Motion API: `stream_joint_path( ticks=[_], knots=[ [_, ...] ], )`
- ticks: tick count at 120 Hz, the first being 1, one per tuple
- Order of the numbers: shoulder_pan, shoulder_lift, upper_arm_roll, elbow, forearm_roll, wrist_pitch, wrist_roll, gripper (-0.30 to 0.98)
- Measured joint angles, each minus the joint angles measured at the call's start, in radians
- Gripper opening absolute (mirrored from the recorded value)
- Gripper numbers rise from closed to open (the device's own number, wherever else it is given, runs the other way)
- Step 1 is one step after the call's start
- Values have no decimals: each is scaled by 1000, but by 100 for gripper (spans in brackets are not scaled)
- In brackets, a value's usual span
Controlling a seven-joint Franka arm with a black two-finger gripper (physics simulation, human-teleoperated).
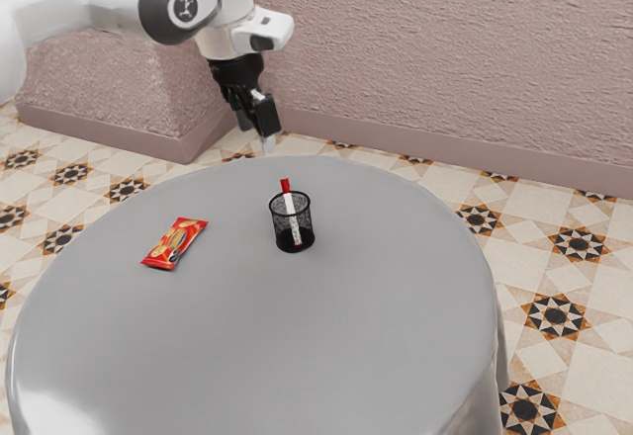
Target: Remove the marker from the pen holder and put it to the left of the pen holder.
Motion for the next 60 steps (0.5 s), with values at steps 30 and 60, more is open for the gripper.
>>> stream_joint_path(
  ticks=[30, 60],
  knots=[
    [18, -12, -4, -59, 22, -116, 7, 66],
    [28, 255, 9, 152, 18, -138, 1, 68]
  ],
)
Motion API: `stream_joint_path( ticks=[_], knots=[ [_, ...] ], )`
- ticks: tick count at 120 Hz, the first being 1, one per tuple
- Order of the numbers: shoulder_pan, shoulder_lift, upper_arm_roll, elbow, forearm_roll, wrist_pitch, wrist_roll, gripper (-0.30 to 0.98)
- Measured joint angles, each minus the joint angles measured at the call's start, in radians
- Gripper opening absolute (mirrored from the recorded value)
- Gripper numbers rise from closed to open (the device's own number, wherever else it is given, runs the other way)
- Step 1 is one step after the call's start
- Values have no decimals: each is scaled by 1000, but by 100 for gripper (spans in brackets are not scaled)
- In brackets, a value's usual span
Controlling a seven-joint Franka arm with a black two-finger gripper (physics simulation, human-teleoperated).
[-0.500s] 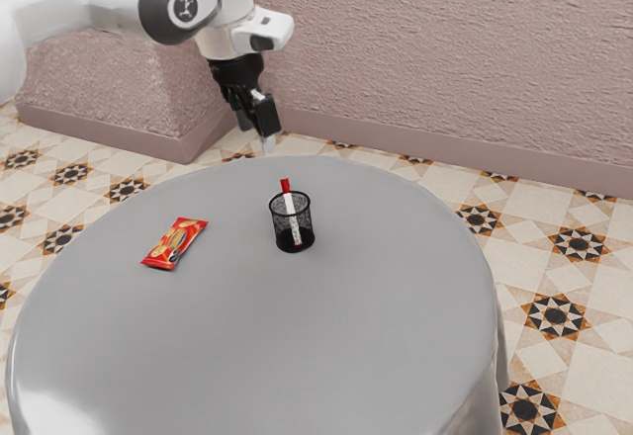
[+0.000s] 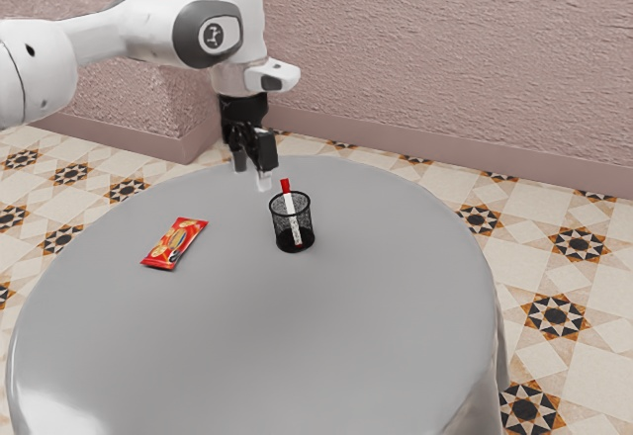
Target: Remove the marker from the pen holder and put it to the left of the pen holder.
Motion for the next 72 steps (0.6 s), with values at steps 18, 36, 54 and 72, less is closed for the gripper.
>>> stream_joint_path(
  ticks=[18, 36, 54, 72],
  knots=[
    [48, 170, -3, 142, -1, 22, -3, 68],
    [53, 304, -6, 277, -1, 54, -5, 68],
    [51, 372, -5, 317, 1, 108, -6, 65],
    [49, 439, -4, 370, 4, 165, -7, 47]
  ],
)
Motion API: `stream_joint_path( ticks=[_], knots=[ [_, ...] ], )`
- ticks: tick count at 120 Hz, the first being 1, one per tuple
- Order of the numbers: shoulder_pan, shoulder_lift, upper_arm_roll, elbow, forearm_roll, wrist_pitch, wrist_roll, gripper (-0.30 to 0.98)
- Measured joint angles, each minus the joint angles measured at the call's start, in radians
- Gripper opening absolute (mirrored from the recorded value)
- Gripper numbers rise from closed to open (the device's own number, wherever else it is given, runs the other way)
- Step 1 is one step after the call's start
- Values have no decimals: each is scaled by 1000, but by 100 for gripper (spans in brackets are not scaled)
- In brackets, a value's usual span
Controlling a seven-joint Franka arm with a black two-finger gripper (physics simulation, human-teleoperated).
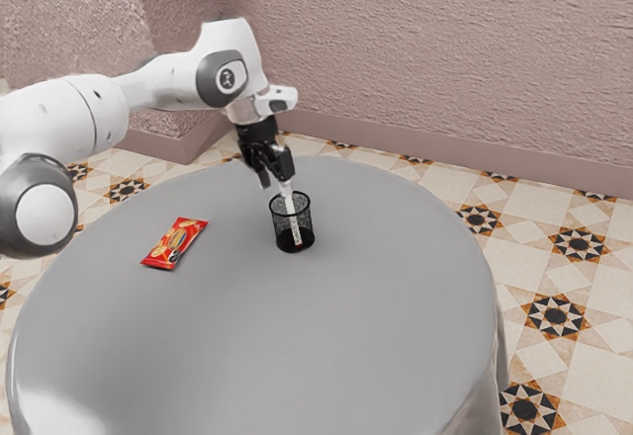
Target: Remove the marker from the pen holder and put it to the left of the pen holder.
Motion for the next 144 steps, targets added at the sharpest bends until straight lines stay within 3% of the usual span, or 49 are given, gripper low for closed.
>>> stream_joint_path(
  ticks=[28, 144],
  knots=[
    [3, 53, 5, 48, 3, 96, 8, 32],
    [-3, 106, 3, 72, 2, 197, 19, 11]
  ],
)
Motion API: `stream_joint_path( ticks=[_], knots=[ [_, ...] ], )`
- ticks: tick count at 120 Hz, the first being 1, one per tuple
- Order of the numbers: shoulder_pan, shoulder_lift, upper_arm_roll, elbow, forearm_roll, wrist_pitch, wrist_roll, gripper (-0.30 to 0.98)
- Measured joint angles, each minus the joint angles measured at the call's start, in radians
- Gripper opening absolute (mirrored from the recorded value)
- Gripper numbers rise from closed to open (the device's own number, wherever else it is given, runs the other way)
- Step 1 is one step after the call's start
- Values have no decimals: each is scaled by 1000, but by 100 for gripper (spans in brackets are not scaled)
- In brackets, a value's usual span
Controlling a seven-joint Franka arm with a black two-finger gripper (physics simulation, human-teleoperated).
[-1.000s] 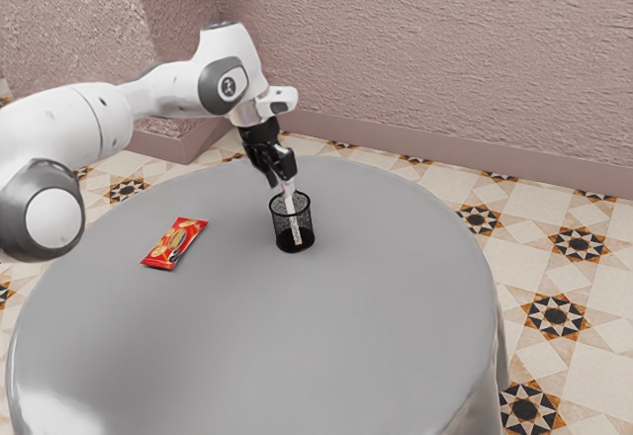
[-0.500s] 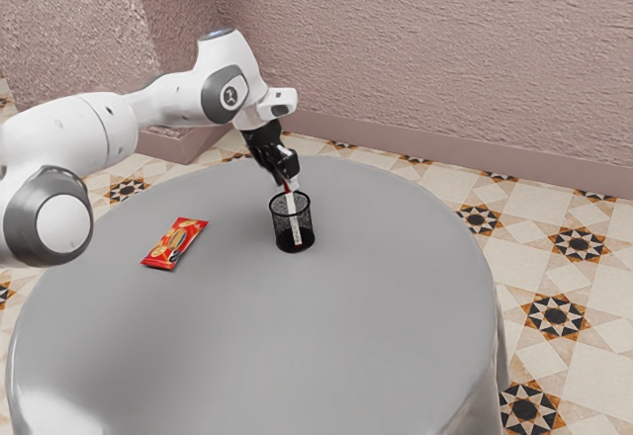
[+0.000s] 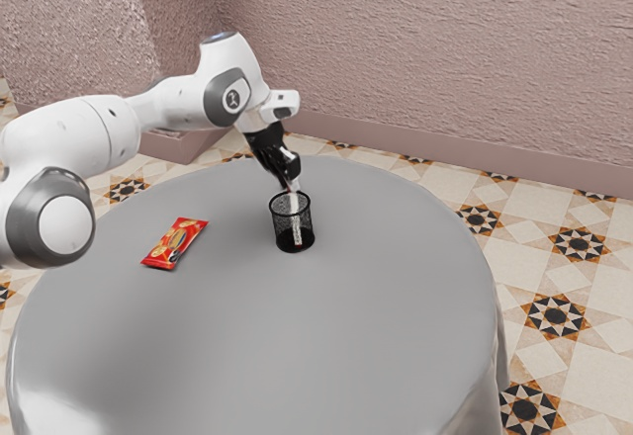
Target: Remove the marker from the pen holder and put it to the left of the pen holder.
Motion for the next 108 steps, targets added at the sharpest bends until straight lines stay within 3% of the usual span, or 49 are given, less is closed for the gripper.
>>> stream_joint_path(
  ticks=[63, 108],
  knots=[
    [-32, 18, 1, 2, -4, 46, -3, 7],
    [-22, -34, 4, -16, 2, 59, -5, -3]
  ],
)
